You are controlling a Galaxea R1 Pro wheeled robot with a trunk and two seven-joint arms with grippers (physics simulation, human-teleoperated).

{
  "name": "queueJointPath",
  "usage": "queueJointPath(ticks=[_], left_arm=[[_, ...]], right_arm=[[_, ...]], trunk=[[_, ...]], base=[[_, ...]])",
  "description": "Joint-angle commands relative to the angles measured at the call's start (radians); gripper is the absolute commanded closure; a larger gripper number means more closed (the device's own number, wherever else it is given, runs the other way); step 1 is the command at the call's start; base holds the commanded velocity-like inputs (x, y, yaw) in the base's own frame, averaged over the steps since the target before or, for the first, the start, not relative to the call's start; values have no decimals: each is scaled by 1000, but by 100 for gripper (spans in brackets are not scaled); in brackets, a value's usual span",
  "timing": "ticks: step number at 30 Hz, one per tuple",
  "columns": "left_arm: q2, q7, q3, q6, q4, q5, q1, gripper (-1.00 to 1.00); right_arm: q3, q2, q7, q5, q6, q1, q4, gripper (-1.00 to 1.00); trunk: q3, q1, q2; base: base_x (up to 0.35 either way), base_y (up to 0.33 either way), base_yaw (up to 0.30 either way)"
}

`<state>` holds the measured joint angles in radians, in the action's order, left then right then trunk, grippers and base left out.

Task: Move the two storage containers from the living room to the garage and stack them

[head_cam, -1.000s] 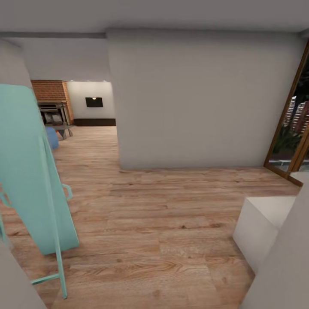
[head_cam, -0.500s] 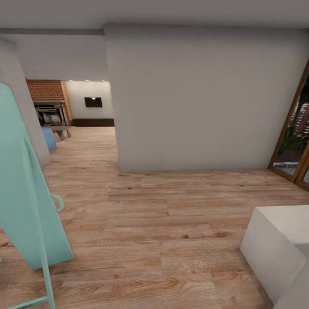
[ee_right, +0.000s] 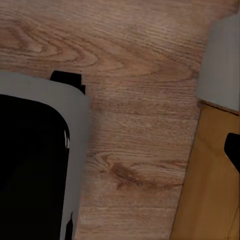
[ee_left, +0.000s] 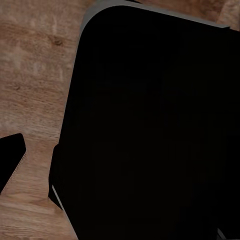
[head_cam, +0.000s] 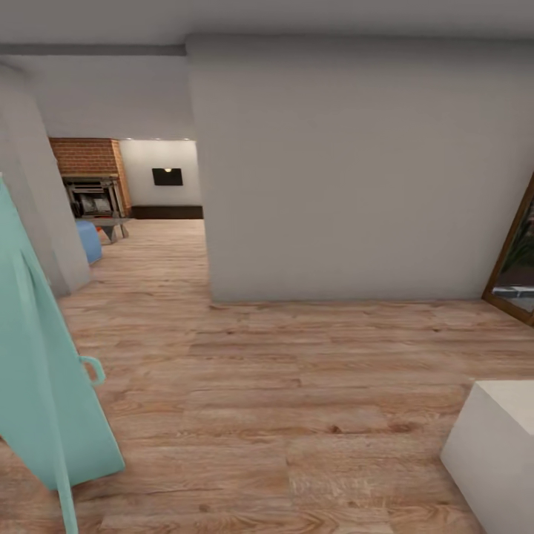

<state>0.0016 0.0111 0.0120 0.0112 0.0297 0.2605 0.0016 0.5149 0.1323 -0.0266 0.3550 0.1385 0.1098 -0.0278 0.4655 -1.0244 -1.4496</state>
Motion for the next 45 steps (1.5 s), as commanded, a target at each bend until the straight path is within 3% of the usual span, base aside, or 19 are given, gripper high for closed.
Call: queueJointPath(ticks=[1, 45], left_arm=[[0, 1, 1, 2, 1, 3, 0, -100], [0, 3, 2, -1, 1, 5, 0, -100]], right_arm=[[8, 0, -4, 10, 6, 1, -3, -100], [11, 0, -6, 10, 4, 2, -3, -100]], trunk=[[1, -1, 0], [1, -1, 0]], base=[[324, 72, 84], [325, 4, 4]])
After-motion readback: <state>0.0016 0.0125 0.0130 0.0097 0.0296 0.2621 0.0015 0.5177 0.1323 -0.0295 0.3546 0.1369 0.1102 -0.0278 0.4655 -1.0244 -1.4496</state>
